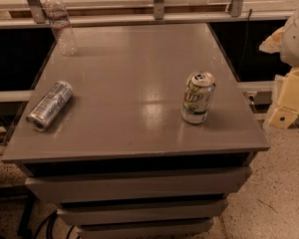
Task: Move 7up can near redbull can
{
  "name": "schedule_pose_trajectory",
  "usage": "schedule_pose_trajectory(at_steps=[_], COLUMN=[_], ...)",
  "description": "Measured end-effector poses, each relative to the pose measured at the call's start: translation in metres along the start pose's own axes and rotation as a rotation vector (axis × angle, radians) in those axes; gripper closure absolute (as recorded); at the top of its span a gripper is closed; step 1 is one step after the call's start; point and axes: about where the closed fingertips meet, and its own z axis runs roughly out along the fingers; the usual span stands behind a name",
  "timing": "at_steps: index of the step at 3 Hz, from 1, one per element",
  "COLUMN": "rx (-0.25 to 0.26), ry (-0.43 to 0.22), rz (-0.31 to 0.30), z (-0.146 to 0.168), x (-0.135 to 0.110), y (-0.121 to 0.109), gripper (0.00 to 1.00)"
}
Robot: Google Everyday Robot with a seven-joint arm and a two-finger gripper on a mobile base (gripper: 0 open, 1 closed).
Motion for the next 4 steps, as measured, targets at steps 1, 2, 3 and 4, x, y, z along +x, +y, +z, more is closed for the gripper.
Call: schedule_pose_trajectory(at_steps=[1, 2, 3, 4], rx=[0.0, -0.002, -0.019, -0.05], ry=[0.0, -0.028, -0.098, -0.159], rz=[0.0, -0.006, -0.065, -0.166], z=[0.0, -0.001, 0.007, 0.019], x=[0.0, 0.0, -0.009, -0.024], y=[0.0, -0.003, -0.007, -0.009], gripper=[0.0, 0.0, 0.0, 0.0])
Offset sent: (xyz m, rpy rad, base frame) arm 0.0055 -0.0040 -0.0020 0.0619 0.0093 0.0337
